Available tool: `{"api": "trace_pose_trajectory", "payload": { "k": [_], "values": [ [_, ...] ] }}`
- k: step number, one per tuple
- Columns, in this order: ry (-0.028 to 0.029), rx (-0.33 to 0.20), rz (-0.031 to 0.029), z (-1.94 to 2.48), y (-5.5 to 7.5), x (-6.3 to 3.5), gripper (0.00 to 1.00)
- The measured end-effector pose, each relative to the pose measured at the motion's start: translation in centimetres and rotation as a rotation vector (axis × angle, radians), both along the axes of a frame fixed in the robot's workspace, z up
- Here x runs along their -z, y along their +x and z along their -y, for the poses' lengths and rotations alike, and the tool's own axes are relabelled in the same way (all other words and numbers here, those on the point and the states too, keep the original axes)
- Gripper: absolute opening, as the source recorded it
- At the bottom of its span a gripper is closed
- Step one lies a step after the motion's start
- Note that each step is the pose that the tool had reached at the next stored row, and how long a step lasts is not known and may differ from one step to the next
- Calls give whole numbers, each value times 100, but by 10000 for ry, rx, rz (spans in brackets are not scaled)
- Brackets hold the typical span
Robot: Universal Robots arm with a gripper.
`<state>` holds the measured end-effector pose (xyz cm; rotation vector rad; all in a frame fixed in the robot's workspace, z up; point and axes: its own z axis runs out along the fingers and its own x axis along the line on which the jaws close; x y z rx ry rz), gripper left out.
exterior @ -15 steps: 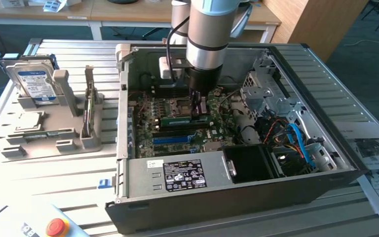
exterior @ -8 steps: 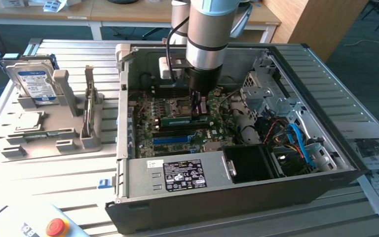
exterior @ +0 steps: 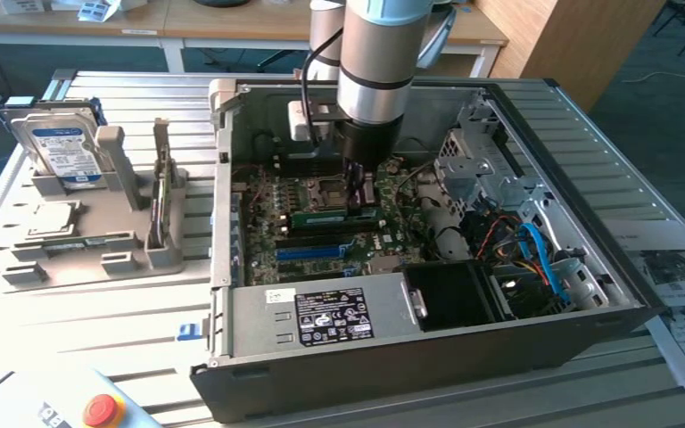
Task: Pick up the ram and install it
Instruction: 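Insert the ram into the slot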
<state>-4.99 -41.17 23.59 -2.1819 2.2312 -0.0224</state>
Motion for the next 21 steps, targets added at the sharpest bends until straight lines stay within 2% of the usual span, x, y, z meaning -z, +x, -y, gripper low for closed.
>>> {"api": "trace_pose_trajectory", "payload": {
  "k": [3, 8, 12, 21],
  "values": [
    [1, -1, -6, 0, 3, 0, 12],
    [-2, 0, -189, 0, 39, -1, 12],
    [-3, -1, -284, 0, 53, -1, 12],
    [1, -2, -295, 0, 42, 2, 12]
  ]
}}
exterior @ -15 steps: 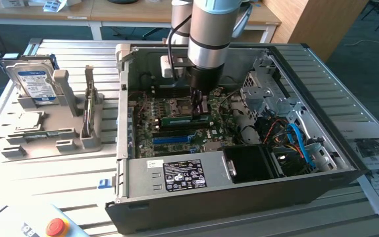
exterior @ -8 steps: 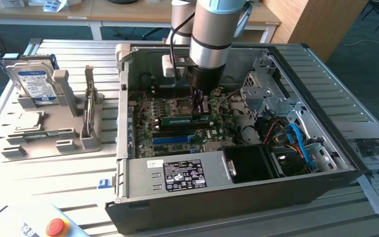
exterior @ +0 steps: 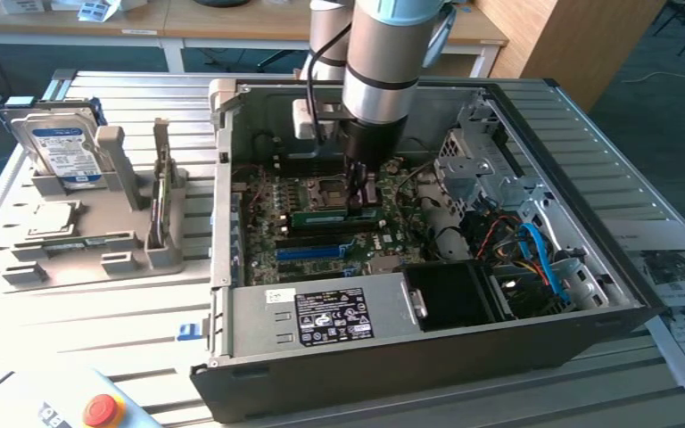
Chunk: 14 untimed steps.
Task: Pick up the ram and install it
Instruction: 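Insert the ram into the slot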
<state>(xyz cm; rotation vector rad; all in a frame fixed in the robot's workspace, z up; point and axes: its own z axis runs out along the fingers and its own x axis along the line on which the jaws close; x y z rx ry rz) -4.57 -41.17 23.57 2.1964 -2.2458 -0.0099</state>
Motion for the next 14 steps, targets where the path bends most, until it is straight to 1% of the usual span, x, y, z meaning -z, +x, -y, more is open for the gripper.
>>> {"api": "trace_pose_trajectory", "payload": {
  "k": [4, 14],
  "values": [
    [-1, 2, 0, 0, -60, 3, 12],
    [-4, 1, -2, 4, -62, 28, 12]
  ]
}}
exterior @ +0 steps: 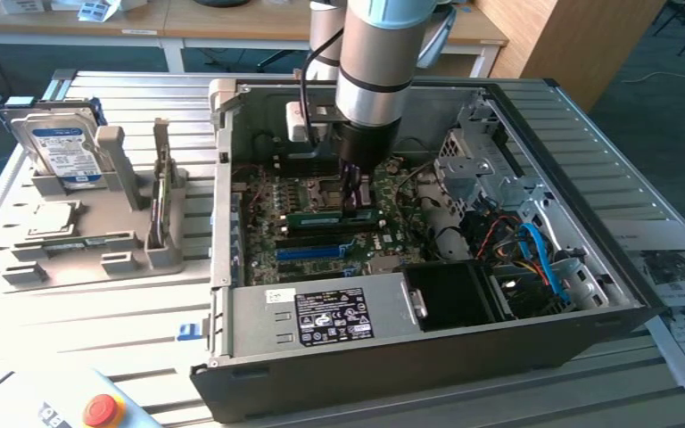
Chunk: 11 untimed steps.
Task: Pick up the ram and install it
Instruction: 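Insert the ram into the slot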
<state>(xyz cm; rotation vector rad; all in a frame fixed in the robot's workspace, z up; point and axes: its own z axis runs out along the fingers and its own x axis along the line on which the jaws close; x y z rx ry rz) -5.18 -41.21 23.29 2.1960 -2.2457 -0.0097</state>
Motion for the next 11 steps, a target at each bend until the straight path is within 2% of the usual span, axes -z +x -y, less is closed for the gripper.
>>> {"api": "trace_pose_trajectory", "payload": {
  "k": [11],
  "values": [
    [4, 0, 2, 2, 28, 6, 12]
  ]
}}
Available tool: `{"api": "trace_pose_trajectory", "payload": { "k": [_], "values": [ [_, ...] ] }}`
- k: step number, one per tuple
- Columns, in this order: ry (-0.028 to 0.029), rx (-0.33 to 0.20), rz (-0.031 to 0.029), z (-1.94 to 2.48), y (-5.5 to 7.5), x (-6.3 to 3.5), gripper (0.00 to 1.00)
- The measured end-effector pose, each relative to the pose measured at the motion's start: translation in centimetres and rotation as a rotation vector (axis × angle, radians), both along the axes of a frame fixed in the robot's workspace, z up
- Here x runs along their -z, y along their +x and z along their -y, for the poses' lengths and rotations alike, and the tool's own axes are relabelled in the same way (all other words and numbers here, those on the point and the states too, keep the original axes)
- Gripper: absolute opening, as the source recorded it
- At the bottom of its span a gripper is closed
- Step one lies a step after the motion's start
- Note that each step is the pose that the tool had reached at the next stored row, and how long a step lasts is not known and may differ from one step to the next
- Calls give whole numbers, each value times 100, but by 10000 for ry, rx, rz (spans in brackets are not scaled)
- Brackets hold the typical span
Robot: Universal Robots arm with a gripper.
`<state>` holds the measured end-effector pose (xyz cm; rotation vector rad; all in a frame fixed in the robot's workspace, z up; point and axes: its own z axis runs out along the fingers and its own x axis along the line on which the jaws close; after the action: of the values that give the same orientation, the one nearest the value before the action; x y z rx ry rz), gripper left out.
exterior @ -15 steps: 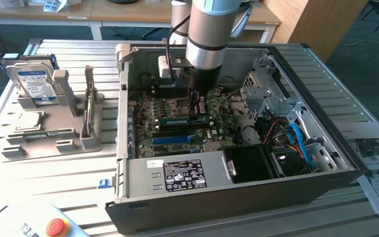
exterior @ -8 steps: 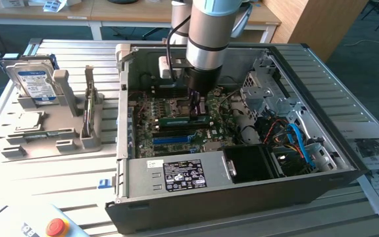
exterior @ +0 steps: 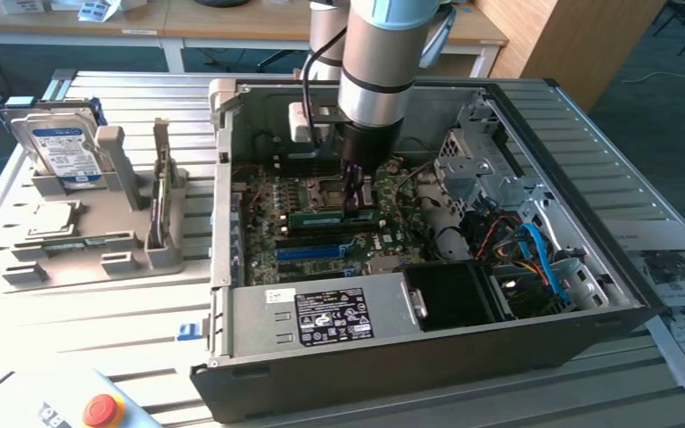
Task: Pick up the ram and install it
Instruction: 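Insert the ram into the slot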
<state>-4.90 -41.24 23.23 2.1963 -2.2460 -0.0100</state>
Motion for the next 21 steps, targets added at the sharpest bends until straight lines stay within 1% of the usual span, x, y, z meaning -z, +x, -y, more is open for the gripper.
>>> {"api": "trace_pose_trajectory", "payload": {
  "k": [21],
  "values": [
    [-1, 0, 0, 6, 12, 4, 12]
  ]
}}
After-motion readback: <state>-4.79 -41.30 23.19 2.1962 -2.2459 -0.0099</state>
